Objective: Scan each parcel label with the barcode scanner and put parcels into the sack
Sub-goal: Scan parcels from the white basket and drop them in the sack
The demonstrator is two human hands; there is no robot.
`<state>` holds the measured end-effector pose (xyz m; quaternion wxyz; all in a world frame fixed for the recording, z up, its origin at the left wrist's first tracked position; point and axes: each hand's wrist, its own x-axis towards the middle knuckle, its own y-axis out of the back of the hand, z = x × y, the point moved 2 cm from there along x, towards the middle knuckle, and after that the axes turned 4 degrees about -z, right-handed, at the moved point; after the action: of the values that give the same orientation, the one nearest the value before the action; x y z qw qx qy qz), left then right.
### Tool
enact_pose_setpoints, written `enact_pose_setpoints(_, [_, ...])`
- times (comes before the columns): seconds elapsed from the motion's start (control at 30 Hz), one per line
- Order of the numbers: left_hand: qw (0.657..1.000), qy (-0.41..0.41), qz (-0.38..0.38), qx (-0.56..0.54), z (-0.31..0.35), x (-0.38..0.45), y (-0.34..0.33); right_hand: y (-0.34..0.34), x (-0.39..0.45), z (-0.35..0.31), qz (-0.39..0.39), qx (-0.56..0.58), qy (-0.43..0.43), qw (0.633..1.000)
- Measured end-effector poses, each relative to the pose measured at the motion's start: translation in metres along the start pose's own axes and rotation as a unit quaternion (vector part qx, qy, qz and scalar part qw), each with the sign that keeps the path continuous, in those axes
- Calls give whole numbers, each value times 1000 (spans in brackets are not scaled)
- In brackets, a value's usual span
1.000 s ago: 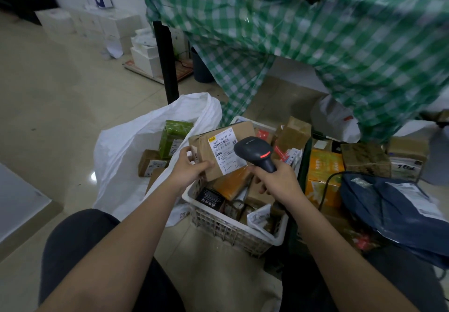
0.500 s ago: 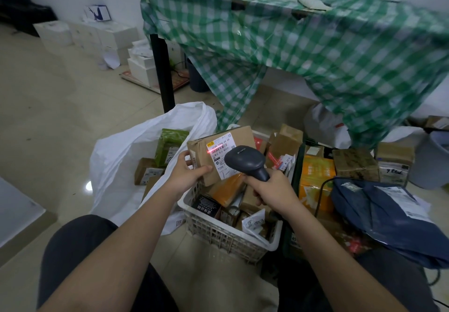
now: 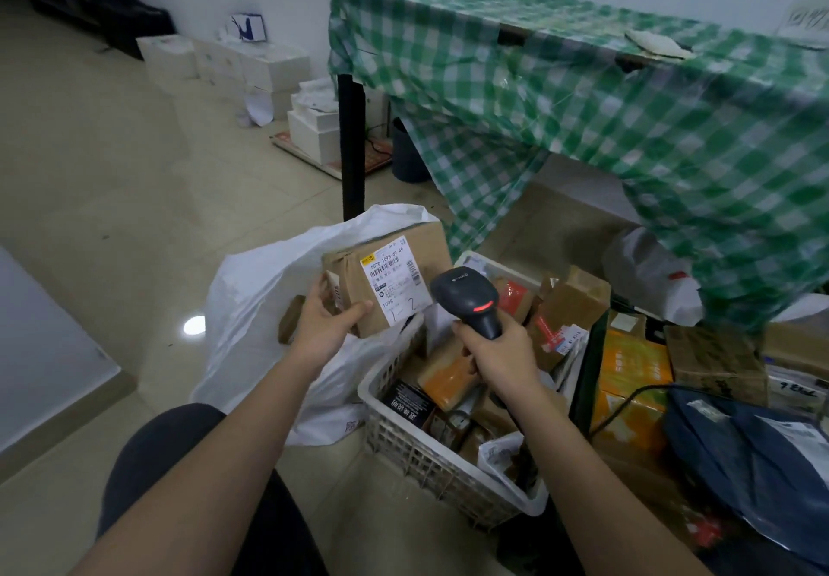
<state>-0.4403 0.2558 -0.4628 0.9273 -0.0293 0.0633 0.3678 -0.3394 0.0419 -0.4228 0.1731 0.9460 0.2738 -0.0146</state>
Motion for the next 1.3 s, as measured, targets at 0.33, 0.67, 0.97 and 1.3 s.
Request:
enact_pose_setpoints(0.33, [963,-21,103,247,7,44,108,-80,87,-10,-14,-28,-28,999])
enact_pose_setpoints(0.67, [914,-24,21,405,-77,141,94,-98,132,19,9,4,-50,999])
enact_pose_setpoints(0.97, [889,62,-187,414,-162,176,53,-85,133,36,16,0,-50,999])
enact_pose_setpoints(1.3, [947,-137,-8,290,-106,114,5,-24,103,70,29,-19,-112,993])
